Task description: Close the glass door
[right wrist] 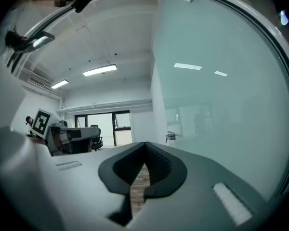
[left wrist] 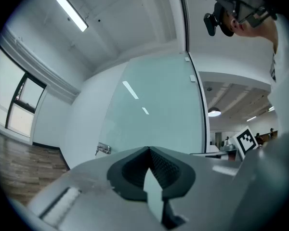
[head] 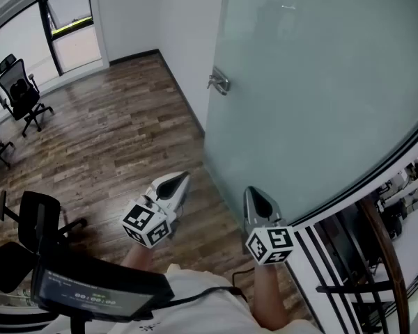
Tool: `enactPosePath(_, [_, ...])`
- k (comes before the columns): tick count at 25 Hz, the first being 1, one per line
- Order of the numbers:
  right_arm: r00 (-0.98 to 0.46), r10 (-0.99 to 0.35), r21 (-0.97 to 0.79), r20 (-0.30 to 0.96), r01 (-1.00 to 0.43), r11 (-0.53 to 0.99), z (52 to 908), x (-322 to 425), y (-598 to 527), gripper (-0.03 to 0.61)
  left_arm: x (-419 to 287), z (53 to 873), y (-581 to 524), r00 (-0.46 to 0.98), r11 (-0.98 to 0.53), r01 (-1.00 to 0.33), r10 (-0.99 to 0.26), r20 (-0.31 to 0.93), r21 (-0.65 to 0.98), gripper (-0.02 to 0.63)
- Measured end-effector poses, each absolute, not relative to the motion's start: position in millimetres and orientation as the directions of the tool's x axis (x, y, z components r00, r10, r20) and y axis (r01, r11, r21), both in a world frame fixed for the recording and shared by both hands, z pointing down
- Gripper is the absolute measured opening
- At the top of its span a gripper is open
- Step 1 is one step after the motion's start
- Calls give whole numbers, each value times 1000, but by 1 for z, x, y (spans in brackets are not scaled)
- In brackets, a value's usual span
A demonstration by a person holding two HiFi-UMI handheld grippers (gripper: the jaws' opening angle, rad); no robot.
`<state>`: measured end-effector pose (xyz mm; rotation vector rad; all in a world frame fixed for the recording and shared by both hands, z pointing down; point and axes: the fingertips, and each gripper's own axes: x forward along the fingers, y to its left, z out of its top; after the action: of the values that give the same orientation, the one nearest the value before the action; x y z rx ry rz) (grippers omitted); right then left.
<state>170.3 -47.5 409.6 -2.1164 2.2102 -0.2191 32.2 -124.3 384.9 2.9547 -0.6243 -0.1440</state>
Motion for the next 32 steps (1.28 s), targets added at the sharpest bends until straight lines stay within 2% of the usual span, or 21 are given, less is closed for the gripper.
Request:
enactPosePath(8, [-65, -996, -143, 61, -988, 56, 410, 166, -46, 8, 28, 381, -124, 900, -898, -417, -429, -74, 137, 0])
enactPosePath(15, [-94, -993, -169, 67, -982, 81, 437, 208, 1, 8, 75, 403, -73, 902, -898, -423, -431, -42, 119, 0])
enactPosePath(26, [-132, -990, -239, 45, -964, 117, 440, 215, 1, 8, 73, 405, -71, 890, -885, -446, -454, -35, 134, 0])
enactPosePath(32, [-179, -982, -146, 67, -975, 167, 436, 200, 1, 8, 77, 398, -73, 894, -890, -438, -446, -42, 126, 0])
